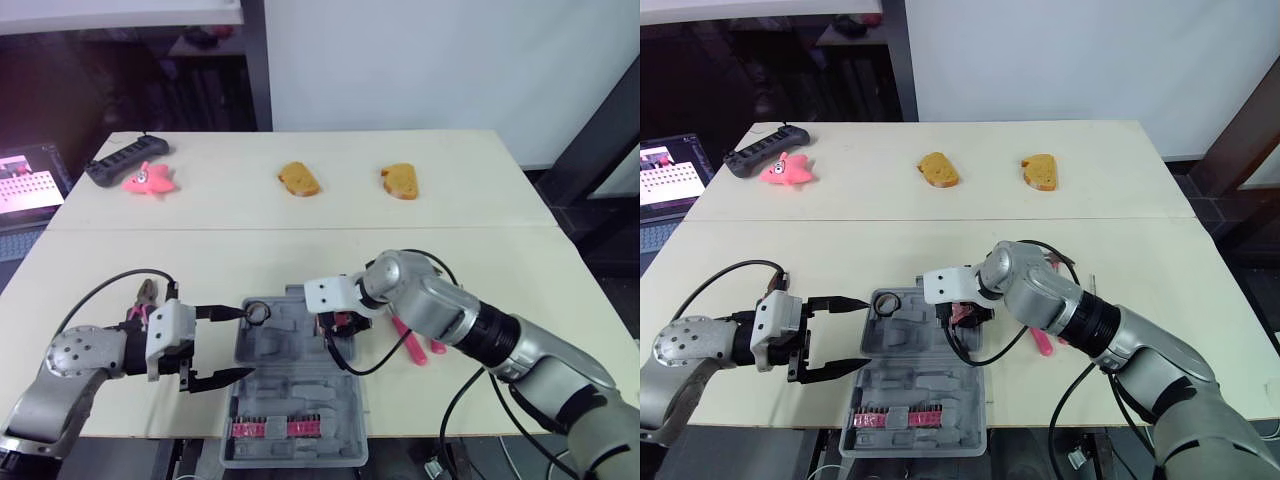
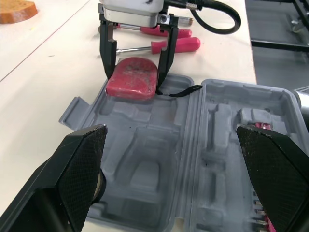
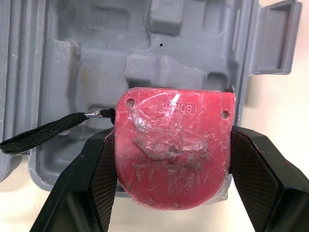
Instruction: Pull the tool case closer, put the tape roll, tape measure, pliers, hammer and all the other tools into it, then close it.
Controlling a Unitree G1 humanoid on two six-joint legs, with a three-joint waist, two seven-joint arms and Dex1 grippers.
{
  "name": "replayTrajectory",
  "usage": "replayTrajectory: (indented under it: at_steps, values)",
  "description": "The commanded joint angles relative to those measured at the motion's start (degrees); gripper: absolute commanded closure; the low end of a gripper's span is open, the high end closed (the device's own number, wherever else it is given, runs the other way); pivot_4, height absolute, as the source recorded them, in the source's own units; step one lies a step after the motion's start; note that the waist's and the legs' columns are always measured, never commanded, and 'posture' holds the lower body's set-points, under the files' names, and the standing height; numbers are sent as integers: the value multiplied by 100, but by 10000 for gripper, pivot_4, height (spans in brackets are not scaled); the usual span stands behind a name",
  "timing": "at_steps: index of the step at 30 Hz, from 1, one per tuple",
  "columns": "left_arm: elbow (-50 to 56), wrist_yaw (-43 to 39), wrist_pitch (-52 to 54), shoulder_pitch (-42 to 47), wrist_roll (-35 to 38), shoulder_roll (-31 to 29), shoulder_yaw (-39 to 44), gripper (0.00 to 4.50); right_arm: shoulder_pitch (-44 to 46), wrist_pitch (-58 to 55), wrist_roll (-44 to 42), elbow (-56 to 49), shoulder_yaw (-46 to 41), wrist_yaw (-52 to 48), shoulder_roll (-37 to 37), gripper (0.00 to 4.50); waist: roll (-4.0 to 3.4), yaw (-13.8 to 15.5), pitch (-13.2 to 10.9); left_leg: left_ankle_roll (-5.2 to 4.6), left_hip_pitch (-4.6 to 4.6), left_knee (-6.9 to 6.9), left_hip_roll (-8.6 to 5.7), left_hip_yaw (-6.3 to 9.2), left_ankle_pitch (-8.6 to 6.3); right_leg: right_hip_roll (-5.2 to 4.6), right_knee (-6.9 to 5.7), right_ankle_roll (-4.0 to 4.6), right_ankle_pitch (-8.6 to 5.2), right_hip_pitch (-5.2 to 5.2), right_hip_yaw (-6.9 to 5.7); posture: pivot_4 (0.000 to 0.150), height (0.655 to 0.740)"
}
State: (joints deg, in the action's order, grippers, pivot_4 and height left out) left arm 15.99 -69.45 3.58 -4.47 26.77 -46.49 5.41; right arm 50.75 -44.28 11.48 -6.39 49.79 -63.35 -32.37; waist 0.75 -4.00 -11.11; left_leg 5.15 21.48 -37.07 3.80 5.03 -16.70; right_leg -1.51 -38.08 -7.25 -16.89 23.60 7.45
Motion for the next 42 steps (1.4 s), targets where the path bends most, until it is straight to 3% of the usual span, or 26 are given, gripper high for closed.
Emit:
replayTrajectory:
  at_steps: [1, 3, 5, 12, 22, 25, 29, 38, 42]
  values:
    - [157, 40, 57, -16, 95, -6, 97, 0, 32, 62, 121, -102, -72, -67, 82, 16736, 0, -4, 0, 0, 0, 1, 0, 1, 0, 0, 0, 0, 0, 0, 0, 1500, 7400]
    - [163, 55, 93, 13, 96, 0, 85, 0, 1, 46, 148, -122, -89, -85, 105, 6301, 0, -8, 0, 0, 0, 1, 0, 1, 0, 1, 0, 0, 0, 1, 0, 1500, 7400]
    - [173, 57, 127, 33, 102, 5, 74, 0, -21, 29, 165, -131, -114, -82, 138, 554, 0, -7, 0, 0, 0, 2, 0, 1, 0, 0, 0, 0, 0, 1, 0, 1500, 7400]
    - [159, 30, 187, 77, 110, 5, 47, 0, -34, -315, 54, -330, -392, -94, 275, 554, 0, -4, 0, 0, 0, 2, 0, 1, 0, 0, 0, 0, 0, 1, 0, 1500, 7400]
    - [107, -46, 195, 123, 88, 18, 32, 0, -175, -838, -490, -977, -1025, -388, -120, 554, -1, -1, -1, 0, 1, 2, 0, 1, 0, 0, 3, 0, 0, 0, 0, 1500, 7400]
    - [89, -44, 167, 122, 57, 47, -1, 0, -262, -838, -532, -917, -1107, -258, -89, 8996, -1, -9, -1, 0, -1, 4, 0, 1, 0, 1, 3, 0, 0, 1, 0, 1500, 7400]
    - [74, -65, 163, 127, 45, 62, 1, 0, -332, -755, -561, -814, -1168, -104, -82, 27663, 0, -4, -1, 0, 1, 4, 0, 1, 0, 0, 4, 0, 0, 2, 0, 1500, 7400]
    - [20, -50, 122, 103, 12, 71, 28, 0, -1095, -258, -1113, -1169, -2234, 437, 37, 27663, 1, 3, -2, 0, 3, 4, 0, 1, 0, -1, 7, 0, 0, 1, 1, 1500, 7400]
    - [31, -27, 95, 54, 6, 97, 28, 0, -2286, 657, -1734, -1440, -3152, 623, 118, 27663, 3, 23, 0, 0, 2, 6, 0, 2, 0, 1, 7, 0, -1, -1, 0, 1500, 7400]
